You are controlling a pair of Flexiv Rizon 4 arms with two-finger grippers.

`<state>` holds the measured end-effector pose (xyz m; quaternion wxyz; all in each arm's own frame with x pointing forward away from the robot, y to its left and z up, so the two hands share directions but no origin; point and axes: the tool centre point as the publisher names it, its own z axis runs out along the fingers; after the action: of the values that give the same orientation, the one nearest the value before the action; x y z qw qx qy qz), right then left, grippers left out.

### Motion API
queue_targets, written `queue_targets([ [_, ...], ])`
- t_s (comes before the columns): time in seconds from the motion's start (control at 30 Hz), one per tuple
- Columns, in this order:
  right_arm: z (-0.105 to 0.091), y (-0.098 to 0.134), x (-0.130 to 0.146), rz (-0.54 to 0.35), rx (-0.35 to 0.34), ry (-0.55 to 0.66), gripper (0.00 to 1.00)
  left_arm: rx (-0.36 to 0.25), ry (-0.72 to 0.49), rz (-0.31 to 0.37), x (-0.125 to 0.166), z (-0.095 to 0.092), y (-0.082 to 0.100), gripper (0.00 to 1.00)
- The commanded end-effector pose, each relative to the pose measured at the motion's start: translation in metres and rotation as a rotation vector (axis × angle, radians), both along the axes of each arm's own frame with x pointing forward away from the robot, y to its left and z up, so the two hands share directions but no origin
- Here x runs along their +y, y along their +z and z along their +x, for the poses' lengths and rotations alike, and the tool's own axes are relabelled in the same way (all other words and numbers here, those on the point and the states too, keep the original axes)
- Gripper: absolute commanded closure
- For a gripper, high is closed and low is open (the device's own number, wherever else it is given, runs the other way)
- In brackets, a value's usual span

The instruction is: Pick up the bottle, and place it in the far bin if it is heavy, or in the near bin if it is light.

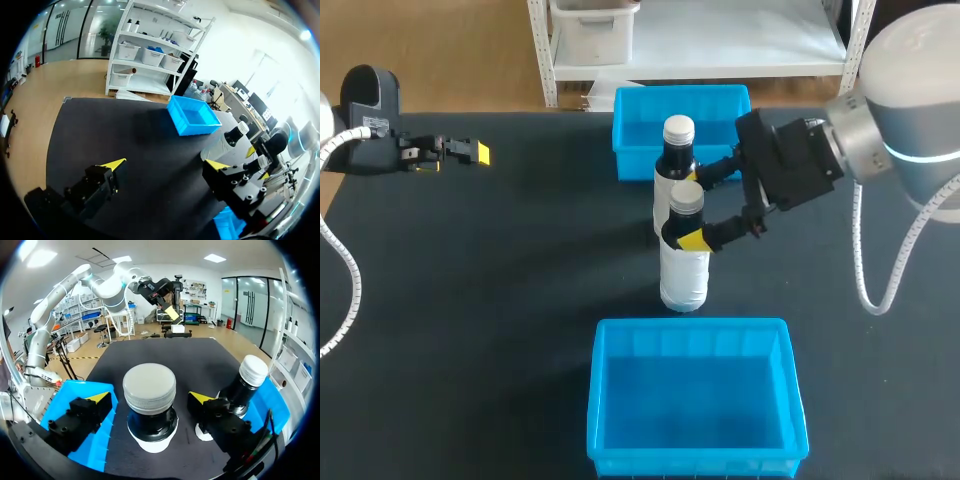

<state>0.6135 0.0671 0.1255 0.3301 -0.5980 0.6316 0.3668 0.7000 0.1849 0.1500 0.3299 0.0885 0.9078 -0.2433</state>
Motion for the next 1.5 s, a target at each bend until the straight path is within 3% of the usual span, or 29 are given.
queue_targets([
  [0.03, 0.0014, -0.0021, 0.0037, 0.005, 0.0, -0.002, 0.0, 0.0, 0.0, 0.0, 0.0, 0.0, 0.0, 0.0],
  [0.63, -0.0002, -0.0022, 0.0056, 0.01, 0.005, 0.001, 0.0, 0.0, 0.0, 0.0, 0.0, 0.0, 0.0, 0.0],
  [0.73, -0.0001, -0.0024, 0.0054, 0.01, 0.006, 0.0, 0.09, 0.0, 0.0, 0.0, 0.0, 0.0, 0.0, 0.0],
  [1.07, 0.0012, -0.0021, 0.0041, 0.014, 0.004, -0.006, 0.13, 0.0, 0.0, 0.0, 0.0, 0.0, 0.0, 0.0],
  [1.17, 0.0013, -0.0019, 0.0042, 0.015, 0.004, -0.005, 0.23, 0.0, 0.0, 0.0, 0.0, 0.0, 0.0, 0.0],
  [1.5, 0.0001, -0.0014, 0.0049, 0.015, 0.003, 0.003, 0.3, 0.0, 0.0, 0.0, 0.0, 0.0, 0.0, 0.0],
])
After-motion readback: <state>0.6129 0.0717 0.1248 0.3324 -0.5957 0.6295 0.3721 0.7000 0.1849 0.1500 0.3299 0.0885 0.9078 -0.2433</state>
